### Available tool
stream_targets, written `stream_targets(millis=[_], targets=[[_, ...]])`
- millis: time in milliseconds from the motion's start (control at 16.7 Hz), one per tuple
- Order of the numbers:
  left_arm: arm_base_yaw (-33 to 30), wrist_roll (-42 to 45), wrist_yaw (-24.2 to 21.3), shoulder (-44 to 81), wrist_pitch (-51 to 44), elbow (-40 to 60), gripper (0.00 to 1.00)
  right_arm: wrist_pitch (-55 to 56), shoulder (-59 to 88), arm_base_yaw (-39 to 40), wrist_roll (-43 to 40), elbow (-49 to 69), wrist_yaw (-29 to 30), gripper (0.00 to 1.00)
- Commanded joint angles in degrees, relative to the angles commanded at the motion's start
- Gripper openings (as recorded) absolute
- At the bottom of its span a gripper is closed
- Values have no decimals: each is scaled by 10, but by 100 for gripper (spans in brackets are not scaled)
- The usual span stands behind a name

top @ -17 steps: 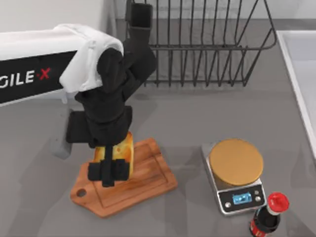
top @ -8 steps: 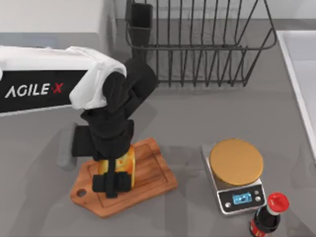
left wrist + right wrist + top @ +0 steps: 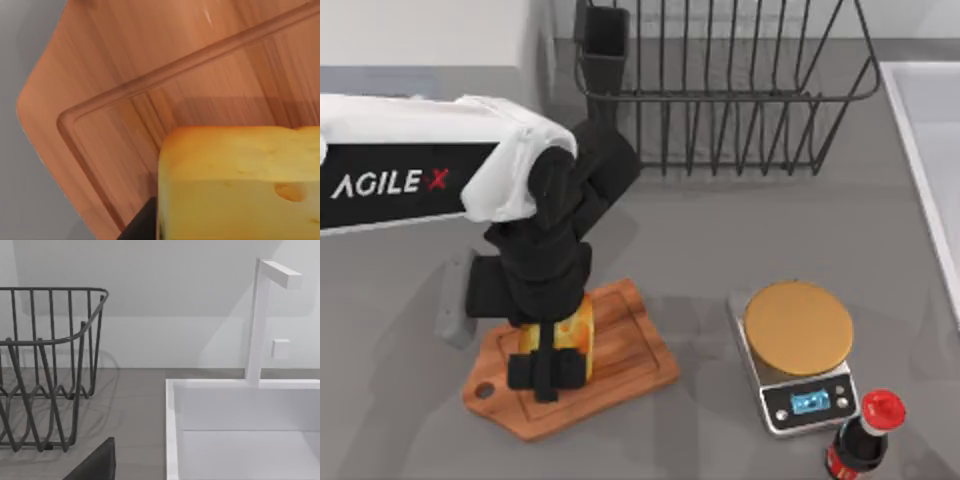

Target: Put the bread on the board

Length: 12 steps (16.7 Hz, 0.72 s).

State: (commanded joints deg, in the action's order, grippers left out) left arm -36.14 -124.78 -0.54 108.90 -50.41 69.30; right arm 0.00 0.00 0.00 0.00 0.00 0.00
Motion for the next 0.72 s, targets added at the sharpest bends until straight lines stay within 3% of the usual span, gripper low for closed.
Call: stream_targets(millis=[420, 720], targets=[[0, 0, 0, 0, 0, 0, 98, 0, 0, 0, 0, 0, 0, 100], [0, 0, 0, 0, 0, 0, 100, 0, 0, 0, 0, 0, 0, 100]])
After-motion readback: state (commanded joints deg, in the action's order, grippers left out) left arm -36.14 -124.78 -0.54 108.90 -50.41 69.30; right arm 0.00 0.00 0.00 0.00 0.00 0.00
